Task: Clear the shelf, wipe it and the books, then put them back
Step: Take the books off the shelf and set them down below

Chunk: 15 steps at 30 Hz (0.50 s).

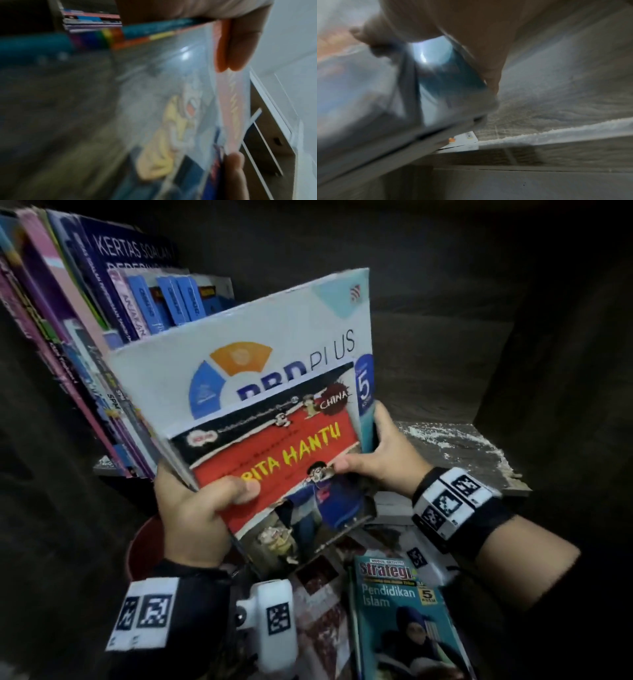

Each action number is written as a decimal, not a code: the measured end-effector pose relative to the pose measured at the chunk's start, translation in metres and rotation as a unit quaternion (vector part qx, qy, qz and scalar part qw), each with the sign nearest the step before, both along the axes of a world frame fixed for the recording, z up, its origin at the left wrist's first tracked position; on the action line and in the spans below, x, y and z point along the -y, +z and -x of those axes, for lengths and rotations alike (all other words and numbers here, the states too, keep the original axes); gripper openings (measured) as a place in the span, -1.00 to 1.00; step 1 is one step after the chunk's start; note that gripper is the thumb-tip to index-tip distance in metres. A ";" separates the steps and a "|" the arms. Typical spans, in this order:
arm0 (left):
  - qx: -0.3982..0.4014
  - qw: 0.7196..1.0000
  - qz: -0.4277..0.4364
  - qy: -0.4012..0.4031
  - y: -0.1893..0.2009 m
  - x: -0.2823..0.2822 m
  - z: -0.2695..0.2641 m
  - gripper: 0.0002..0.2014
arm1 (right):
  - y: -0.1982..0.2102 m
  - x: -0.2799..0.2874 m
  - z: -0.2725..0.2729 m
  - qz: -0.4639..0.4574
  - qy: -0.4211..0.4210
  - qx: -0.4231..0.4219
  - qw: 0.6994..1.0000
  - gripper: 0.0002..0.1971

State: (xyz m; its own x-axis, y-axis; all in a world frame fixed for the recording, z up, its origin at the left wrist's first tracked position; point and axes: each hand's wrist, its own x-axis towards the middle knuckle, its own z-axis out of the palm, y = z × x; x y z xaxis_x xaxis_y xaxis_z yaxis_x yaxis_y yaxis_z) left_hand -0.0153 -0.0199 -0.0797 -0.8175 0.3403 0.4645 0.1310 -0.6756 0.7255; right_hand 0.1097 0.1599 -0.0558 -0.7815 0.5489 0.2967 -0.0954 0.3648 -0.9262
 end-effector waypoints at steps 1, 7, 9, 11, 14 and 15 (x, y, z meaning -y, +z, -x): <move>0.035 0.999 -0.017 -0.030 -0.005 0.002 -0.002 -0.46 | 0.000 0.004 -0.008 0.002 -0.001 -0.006 1.000 0.00; 0.182 0.967 0.008 -0.179 -0.048 -0.003 -0.037 -0.31 | -0.029 0.016 -0.072 0.080 -0.002 0.031 0.996 0.06; 0.205 0.955 0.050 -0.207 -0.069 -0.010 -0.052 -0.35 | -0.057 0.017 -0.095 0.097 -0.057 0.045 0.993 0.06; 0.236 0.939 0.093 -0.231 -0.095 -0.018 -0.064 -0.33 | -0.087 0.019 -0.117 0.111 -0.098 0.064 0.987 0.02; 0.276 0.904 0.167 -0.281 -0.130 -0.028 -0.083 -0.22 | -0.128 0.018 -0.148 0.117 -0.152 0.111 0.975 -0.09; 0.290 0.891 0.194 -0.291 -0.144 -0.032 -0.088 -0.20 | -0.139 0.016 -0.156 0.121 -0.166 0.127 0.970 -0.16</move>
